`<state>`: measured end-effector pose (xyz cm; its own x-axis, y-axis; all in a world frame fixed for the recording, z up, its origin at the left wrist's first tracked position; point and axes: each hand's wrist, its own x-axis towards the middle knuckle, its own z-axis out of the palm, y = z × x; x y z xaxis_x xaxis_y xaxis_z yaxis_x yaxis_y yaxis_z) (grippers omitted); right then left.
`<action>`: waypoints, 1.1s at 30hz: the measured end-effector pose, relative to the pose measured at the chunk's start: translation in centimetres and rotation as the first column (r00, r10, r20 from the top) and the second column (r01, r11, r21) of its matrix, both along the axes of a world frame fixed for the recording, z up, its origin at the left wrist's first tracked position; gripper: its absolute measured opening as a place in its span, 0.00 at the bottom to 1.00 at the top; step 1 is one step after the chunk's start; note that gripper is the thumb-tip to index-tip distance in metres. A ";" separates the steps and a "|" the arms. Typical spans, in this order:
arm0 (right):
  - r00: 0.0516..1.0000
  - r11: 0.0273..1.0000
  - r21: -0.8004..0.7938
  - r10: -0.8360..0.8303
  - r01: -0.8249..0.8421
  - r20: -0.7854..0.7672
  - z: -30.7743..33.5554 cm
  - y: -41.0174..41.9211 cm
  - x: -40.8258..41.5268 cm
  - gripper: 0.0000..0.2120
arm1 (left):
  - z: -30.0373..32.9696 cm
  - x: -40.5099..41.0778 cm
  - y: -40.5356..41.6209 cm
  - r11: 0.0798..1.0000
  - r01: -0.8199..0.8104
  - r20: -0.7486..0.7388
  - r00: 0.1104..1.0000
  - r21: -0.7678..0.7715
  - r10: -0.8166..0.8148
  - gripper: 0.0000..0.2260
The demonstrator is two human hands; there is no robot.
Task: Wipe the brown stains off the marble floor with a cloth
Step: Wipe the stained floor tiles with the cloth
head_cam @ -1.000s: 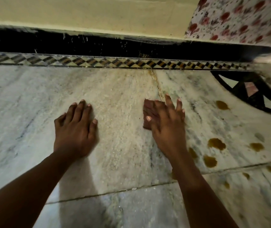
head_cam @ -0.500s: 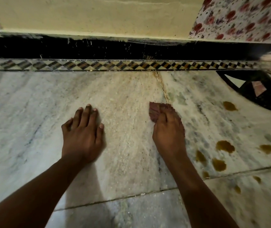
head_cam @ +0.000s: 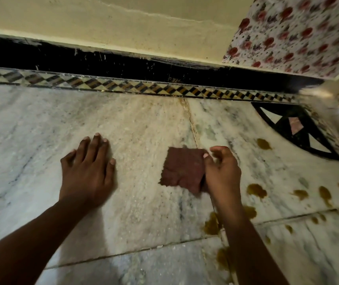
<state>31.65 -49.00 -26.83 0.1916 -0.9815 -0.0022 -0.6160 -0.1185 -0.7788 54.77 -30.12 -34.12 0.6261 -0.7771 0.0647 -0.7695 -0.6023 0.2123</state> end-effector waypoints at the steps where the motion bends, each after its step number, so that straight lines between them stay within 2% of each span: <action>1: 0.995 0.989 -0.144 -0.001 -0.013 -0.095 -0.7 0.5 -0.1 0.07 | 0.0 0.0 -0.1 1.000 -0.003 0.000 1.000 -0.001 0.003 0.31; 2: 0.989 0.964 -0.259 0.022 -0.060 -0.145 -1.4 1.0 -0.1 0.09 | 0.0 0.0 -0.2 1.000 -0.004 0.000 1.000 -0.001 0.004 0.31; 3: 0.979 0.942 -0.302 0.096 -0.147 -0.178 -2.2 1.6 0.4 0.11 | 0.0 0.0 -0.2 1.000 -0.008 0.002 1.000 0.003 0.008 0.31; 5: 0.914 0.909 -0.222 0.283 -0.352 -0.289 -4.2 2.5 1.8 0.22 | 0.1 0.0 -0.1 1.000 -0.008 -0.001 1.000 0.007 0.008 0.30; 7: 0.819 0.891 -0.136 0.326 -0.433 -0.472 -6.2 2.8 3.5 0.33 | 0.1 0.0 -0.1 1.000 -0.006 -0.008 1.000 -0.003 0.006 0.30; 9: 0.765 0.902 -0.122 0.271 -0.413 -0.584 -7.4 2.3 5.0 0.35 | 0.1 0.0 -0.1 1.000 -0.007 -0.010 1.000 -0.009 0.007 0.30; 11: 0.731 0.906 -0.089 0.272 -0.413 -0.626 -7.3 2.4 5.5 0.35 | 0.0 0.0 -0.1 1.000 -0.009 -0.008 1.000 -0.009 0.009 0.30; 14: 0.639 0.809 -0.026 0.443 -0.587 -0.629 -6.3 5.1 3.6 0.35 | 0.3 -0.1 -0.1 1.000 -0.007 -0.015 1.000 -0.011 0.007 0.30; 16: 0.575 0.779 0.025 0.483 -0.626 -0.661 -5.5 6.9 0.4 0.33 | 0.6 -0.2 0.1 0.999 -0.014 -0.023 1.000 -0.032 0.013 0.30; 18: 0.580 0.856 0.094 0.421 -0.509 -0.698 -5.3 5.5 -2.0 0.30 | 0.6 -0.2 0.1 0.999 -0.010 -0.021 1.000 -0.053 0.009 0.30; 20: 0.660 0.942 0.118 0.306 -0.314 -0.686 -5.7 2.1 -1.9 0.27 | 0.3 -0.2 0.2 0.998 -0.007 -0.007 1.000 -0.055 0.007 0.30; 22: 0.729 0.975 0.104 0.218 -0.199 -0.648 -6.1 -0.6 0.3 0.28 | 0.1 -0.2 0.1 0.998 -0.003 -0.007 1.000 -0.062 0.002 0.29; 24: 0.719 0.965 0.094 0.246 -0.244 -0.650 -6.2 -0.1 2.8 0.29 | 0.1 -0.2 0.2 0.997 0.003 -0.030 1.000 -0.072 -0.005 0.30; 26: 0.670 0.907 0.066 0.355 -0.416 -0.652 -6.2 3.3 2.9 0.29 | 0.8 -0.3 0.4 0.994 0.015 -0.055 0.998 -0.105 -0.020 0.30; 28: 0.630 0.824 0.025 0.452 -0.566 -0.631 -5.8 7.2 -0.4 0.27 | 1.5 -0.8 0.7 0.987 0.035 -0.052 0.998 -0.159 -0.044 0.30; 29: 0.624 0.811 0.009 0.458 -0.585 -0.633 -5.6 8.3 -2.2 0.27 | 1.8 -0.9 0.7 0.980 0.053 -0.043 0.997 -0.191 -0.063 0.29; 31: 0.640 0.851 0.014 0.405 -0.525 -0.653 -5.6 7.2 -4.2 0.28 | 1.9 -1.3 1.1 0.966 0.111 -0.017 0.993 -0.235 -0.118 0.27; 33: 0.695 0.929 0.055 0.313 -0.367 -0.647 -5.7 4.3 -3.0 0.28 | 1.5 -2.1 1.4 0.954 0.165 0.015 0.986 -0.251 -0.167 0.26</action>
<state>28.62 -44.69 -32.55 0.4921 -0.8519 -0.1793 -0.8661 -0.4582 -0.2001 52.66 -28.74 -32.67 0.4905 -0.8294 0.2673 -0.8524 -0.3928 0.3452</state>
